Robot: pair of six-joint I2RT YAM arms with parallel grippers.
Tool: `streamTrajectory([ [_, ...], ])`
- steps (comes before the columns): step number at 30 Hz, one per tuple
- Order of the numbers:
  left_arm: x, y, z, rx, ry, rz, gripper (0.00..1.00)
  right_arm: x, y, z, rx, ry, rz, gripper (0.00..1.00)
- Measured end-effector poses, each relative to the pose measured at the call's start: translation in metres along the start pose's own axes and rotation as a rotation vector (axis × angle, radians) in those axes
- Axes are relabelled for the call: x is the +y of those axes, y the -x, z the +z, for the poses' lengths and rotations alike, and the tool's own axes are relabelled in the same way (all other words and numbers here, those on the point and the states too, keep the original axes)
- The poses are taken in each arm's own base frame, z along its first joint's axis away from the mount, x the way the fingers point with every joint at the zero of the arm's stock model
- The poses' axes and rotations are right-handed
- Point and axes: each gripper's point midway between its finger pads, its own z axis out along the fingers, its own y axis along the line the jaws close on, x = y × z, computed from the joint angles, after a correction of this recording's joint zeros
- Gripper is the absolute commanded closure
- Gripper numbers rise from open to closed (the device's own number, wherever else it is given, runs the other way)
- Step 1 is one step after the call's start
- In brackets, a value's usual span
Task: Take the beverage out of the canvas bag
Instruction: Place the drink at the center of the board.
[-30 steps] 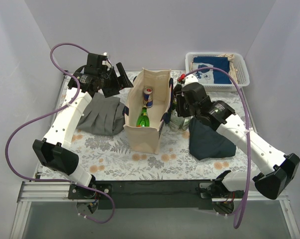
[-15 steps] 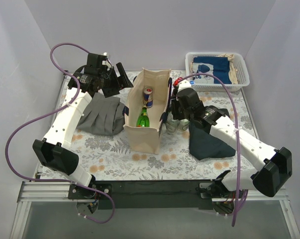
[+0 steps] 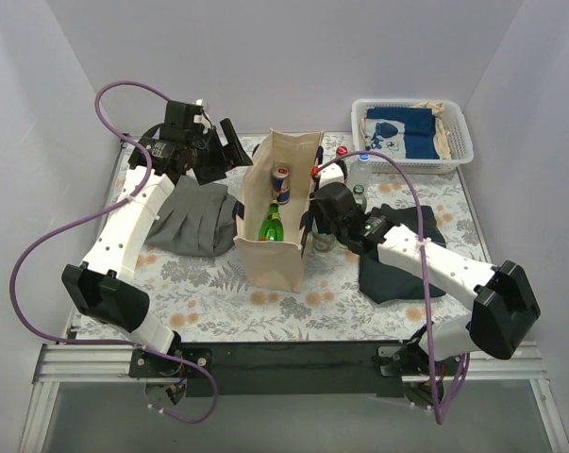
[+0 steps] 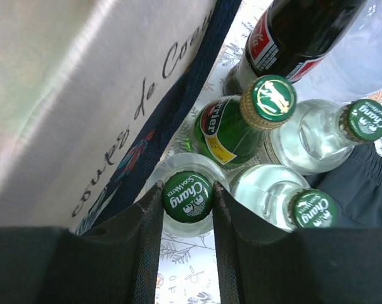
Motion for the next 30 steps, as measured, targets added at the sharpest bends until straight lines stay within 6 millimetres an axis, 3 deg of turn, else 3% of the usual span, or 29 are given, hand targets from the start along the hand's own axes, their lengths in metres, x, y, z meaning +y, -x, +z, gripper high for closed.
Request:
streamTrajectory([
  [4, 0.000, 0.000, 0.000, -0.002, 0.002, 0.002, 0.24, 0.002, -0.010, 0.008, 0.001, -0.027, -0.025, 0.99],
  [12, 0.001, 0.001, 0.000, -0.005, 0.004, 0.003, 0.24, -0.002, -0.007, 0.012, -0.038, -0.065, -0.004, 0.98],
  [16, 0.001, 0.001, 0.001, -0.003, 0.007, 0.003, 0.24, -0.002, -0.008, 0.012, -0.035, -0.070, 0.005, 0.84],
  [17, 0.001, 0.001, 0.001, -0.003, 0.006, 0.003, 0.24, -0.003, -0.008, 0.011, -0.033, -0.070, 0.007, 0.74],
  [20, 0.001, 0.001, 0.002, -0.002, 0.007, 0.003, 0.24, -0.004, -0.010, 0.008, -0.023, -0.073, 0.021, 0.58],
  [23, 0.002, 0.001, 0.002, 0.000, 0.008, 0.002, 0.24, -0.007, -0.014, 0.003, -0.007, -0.080, 0.027, 0.48],
  [30, 0.003, 0.000, 0.005, 0.005, 0.012, 0.001, 0.24, -0.012, 0.007, -0.009, -0.062, -0.092, 0.067, 0.45],
])
